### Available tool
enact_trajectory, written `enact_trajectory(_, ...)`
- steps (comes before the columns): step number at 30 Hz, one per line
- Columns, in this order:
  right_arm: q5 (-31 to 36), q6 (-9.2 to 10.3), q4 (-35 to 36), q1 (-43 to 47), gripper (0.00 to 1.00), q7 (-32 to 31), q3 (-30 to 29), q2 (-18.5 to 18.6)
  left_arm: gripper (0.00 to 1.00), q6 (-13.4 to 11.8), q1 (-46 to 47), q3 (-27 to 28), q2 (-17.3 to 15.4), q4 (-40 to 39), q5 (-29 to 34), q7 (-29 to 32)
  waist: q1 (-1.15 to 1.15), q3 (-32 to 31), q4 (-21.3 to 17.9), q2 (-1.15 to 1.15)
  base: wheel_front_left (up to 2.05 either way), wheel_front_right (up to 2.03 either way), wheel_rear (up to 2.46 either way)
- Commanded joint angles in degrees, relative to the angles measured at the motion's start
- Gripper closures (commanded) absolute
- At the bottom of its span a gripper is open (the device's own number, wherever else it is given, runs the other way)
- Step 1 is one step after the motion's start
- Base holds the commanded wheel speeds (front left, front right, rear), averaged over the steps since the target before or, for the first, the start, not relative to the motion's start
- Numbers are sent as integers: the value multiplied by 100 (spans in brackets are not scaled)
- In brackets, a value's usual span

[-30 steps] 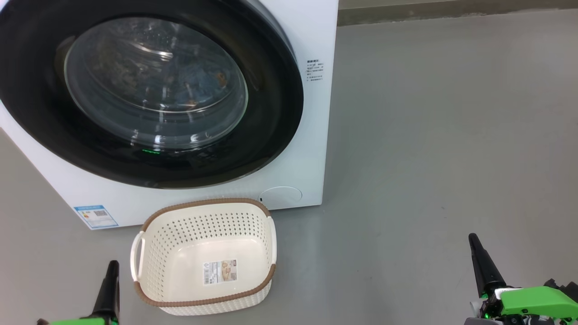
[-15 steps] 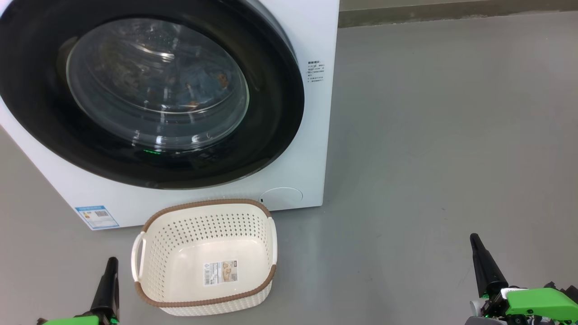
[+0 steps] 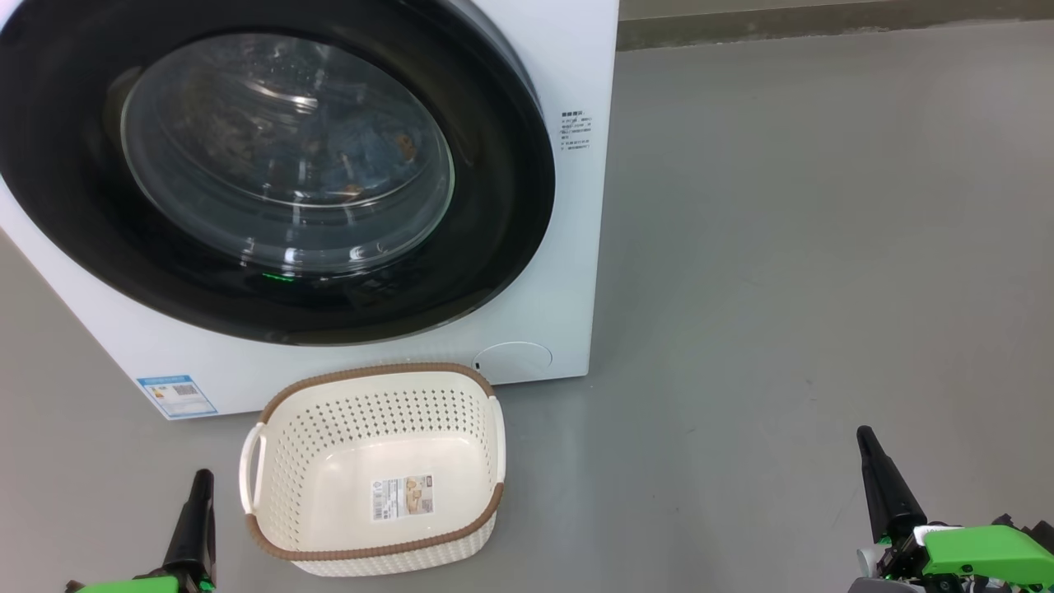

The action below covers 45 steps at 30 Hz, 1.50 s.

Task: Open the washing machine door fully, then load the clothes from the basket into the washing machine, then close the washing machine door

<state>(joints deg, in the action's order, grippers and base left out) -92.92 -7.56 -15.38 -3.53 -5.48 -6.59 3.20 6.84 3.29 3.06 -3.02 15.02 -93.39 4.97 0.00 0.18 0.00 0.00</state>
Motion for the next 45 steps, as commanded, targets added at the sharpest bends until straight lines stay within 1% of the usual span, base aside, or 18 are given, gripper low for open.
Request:
enact_trajectory(1, 2, 8, 140, -257, 100, -30, 95, 33, 100, 65, 277, 200, -92, -104, 1, 35, 0, 0, 0, 0, 0, 0, 0)
enact_trajectory(45, 38, 8, 138, -261, 100, -64, 52, 3, 100, 65, 282, 265, -46, -101, 56, 87, 0, 0, 0, 0, 0, 0, 0)
